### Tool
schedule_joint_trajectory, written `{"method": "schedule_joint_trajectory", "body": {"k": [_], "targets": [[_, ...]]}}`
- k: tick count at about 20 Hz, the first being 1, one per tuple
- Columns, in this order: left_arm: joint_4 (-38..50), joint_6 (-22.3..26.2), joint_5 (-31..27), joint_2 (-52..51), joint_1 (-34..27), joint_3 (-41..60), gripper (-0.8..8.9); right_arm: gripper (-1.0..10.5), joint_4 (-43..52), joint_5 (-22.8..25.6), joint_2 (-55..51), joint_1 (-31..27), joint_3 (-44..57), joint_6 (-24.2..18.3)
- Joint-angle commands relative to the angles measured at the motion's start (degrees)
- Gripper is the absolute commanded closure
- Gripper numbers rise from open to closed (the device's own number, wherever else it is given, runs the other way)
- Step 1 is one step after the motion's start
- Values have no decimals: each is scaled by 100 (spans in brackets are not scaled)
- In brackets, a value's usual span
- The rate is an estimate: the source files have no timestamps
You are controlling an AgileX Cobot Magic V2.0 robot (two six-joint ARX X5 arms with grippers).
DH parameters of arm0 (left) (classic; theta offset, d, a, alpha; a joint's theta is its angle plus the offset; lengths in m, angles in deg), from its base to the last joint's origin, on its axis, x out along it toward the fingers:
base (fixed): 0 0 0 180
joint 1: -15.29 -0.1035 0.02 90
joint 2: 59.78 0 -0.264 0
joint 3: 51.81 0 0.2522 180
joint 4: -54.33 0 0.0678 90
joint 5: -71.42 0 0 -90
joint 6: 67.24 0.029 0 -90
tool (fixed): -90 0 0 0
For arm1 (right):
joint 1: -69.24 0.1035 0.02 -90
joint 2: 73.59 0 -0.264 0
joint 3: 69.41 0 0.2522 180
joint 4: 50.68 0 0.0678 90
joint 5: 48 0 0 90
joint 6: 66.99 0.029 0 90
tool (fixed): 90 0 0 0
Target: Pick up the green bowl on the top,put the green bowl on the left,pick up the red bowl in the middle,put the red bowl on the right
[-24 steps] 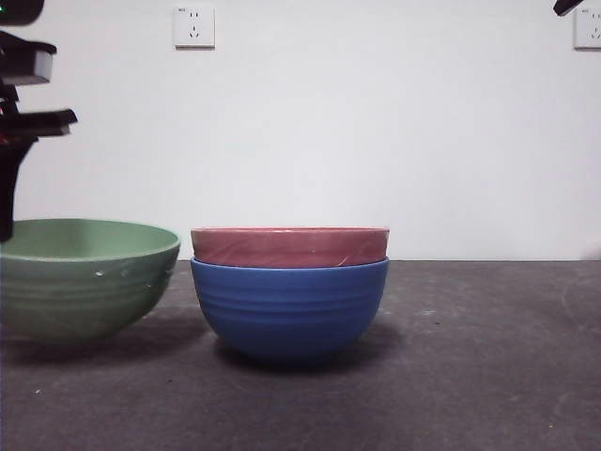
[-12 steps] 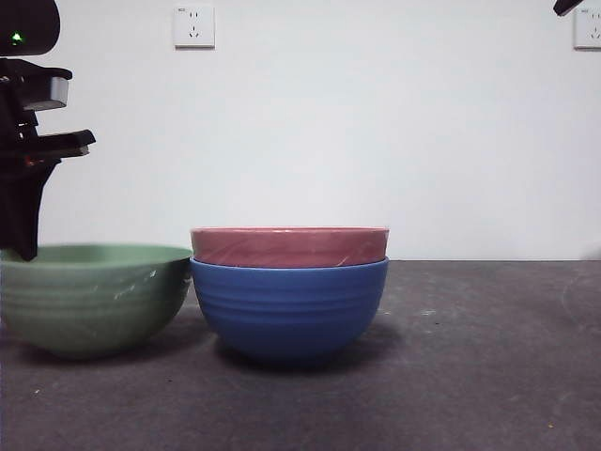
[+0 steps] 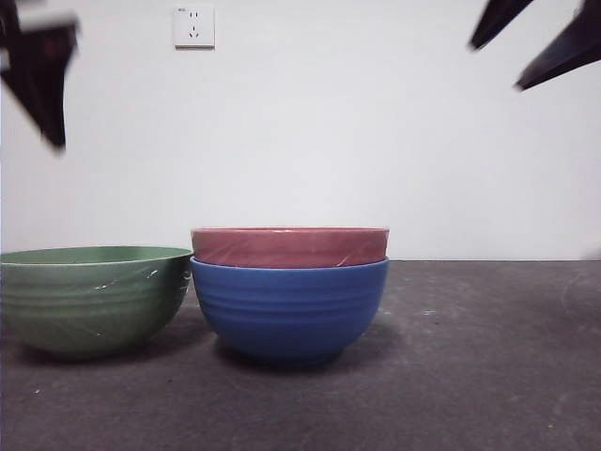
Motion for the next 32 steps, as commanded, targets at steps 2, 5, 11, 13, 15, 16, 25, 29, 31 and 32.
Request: {"method": "schedule_joint_trajectory", "body": {"k": [2,5,11,13,15,16,25,29,31,32], "targets": [[-188,-66,11,-787,66,-293,460,653,-186,793,909,804,-494,-35],[-247,-83,59,-1390,77,-485,464,660,-192,1294,1731,1272,-890,-72],[-350,-31,85,-1818,77,-511,468,667,262,1659,2944,1488,-970,-28],[-424,-33,90,-1781,77,-511,468,673,348,1657,3158,1484,-970,-28],[-437,-35,87,-1784,77,-511,468,800,367,1650,3244,1475,-968,-63],[-437,-35,87,-1784,77,-511,468,858,402,1637,3257,1475,-968,-74],[-474,-35,87,-1784,77,-511,468,963,697,1637,3257,1475,-970,-68],[-483,-33,87,-1784,77,-511,468,963,750,1635,3239,1475,-1095,-24],[-483,-33,87,-1781,77,-511,468,963,739,1635,3171,1475,-1231,-24],[-483,-33,87,-1784,77,-511,468,963,739,1631,3117,1475,-1298,-22]]}}
